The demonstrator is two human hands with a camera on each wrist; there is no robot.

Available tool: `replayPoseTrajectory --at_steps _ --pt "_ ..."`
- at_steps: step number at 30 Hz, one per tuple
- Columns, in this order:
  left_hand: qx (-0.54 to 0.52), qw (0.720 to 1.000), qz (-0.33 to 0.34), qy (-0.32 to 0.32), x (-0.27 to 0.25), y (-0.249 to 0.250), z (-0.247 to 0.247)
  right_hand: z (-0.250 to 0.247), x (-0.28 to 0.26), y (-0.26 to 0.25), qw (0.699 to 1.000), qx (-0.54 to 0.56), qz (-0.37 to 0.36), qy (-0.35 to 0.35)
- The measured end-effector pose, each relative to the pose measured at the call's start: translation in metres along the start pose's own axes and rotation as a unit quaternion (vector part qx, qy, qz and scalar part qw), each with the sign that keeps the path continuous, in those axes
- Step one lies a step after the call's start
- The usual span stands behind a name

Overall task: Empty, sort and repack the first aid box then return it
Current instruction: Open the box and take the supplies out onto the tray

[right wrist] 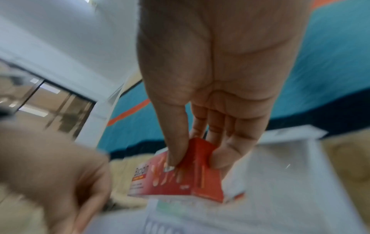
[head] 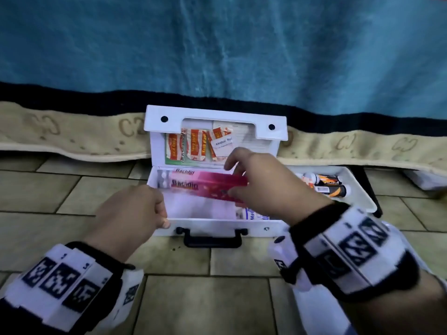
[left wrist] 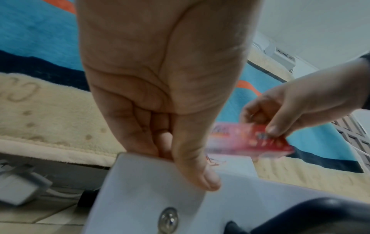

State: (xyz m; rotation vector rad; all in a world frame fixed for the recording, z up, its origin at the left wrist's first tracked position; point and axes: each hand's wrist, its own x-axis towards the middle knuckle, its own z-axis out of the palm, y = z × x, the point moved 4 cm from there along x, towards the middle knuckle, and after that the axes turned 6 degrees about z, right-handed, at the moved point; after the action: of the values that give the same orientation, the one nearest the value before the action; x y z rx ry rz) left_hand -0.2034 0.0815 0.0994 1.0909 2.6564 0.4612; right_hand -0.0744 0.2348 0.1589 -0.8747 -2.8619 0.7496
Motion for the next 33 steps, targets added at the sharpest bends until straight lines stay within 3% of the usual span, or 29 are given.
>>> replayPoseTrajectory --at_steps 4,7,11,16,22,28,31,33 --pt "0.022 1.000 0.003 -0.002 -0.002 0.004 0.000 -0.062 -0.055 0.051 0.984 0.122 0.068 0.107" --pt "0.030 0.999 0.017 -0.019 -0.001 0.008 -0.002 -0.083 -0.093 0.109 0.973 0.074 0.155 0.153" --pt "-0.006 0.995 0.092 -0.025 0.000 0.032 0.002 -0.087 -0.125 0.179 0.959 -0.063 0.243 0.134" --pt "0.003 0.992 0.122 -0.029 0.003 0.053 0.014 -0.080 -0.135 0.228 0.941 -0.107 0.302 0.112" --pt "-0.031 0.995 0.087 -0.032 0.008 0.049 0.017 -0.057 -0.105 0.240 0.948 -0.155 0.270 0.072" --pt "-0.045 0.997 0.055 -0.017 0.004 0.027 0.010 -0.047 -0.090 0.241 0.927 -0.168 0.322 0.092" --pt "-0.058 0.997 0.044 -0.009 0.000 0.011 0.006 -0.052 -0.085 0.223 0.928 -0.169 0.319 0.093" --pt "-0.060 0.998 0.035 -0.005 -0.002 0.005 0.004 -0.059 -0.074 0.193 0.942 -0.162 0.275 0.105"
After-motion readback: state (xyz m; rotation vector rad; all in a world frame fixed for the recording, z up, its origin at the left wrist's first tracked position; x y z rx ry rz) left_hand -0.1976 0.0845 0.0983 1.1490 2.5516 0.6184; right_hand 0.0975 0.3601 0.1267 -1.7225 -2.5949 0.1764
